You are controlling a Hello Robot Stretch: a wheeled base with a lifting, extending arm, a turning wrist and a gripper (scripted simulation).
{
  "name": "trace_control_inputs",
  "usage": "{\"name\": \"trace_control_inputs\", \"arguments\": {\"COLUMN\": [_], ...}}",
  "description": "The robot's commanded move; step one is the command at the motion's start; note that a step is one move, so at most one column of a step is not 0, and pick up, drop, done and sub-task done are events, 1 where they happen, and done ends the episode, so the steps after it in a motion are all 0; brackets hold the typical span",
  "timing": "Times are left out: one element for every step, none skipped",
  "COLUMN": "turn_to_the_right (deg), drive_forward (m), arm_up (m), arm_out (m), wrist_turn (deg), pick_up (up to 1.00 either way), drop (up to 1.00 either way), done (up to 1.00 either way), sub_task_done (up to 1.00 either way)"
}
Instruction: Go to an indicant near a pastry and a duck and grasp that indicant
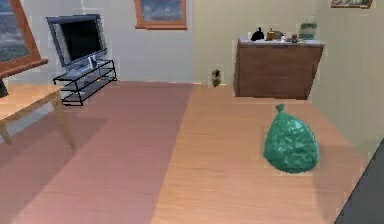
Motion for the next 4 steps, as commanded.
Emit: {"name": "trace_control_inputs", "arguments": {"turn_to_the_right": [3.0,0.0,0.0,-12.0], "drive_forward": [0.00,1.00,1.00,0.00], "arm_up": [0.00,0.00,0.00,0.00], "arm_out": [0.00,0.00,0.00,0.00], "wrist_turn": [0.0,0.0,0.0,0.0], "pick_up": [0.00,0.00,0.00,0.00], "drop": [0.00,0.00,0.00,0.00], "done": [0.00,0.00,0.00,0.00], "sub_task_done": [0.00,0.00,0.00,0.00]}}
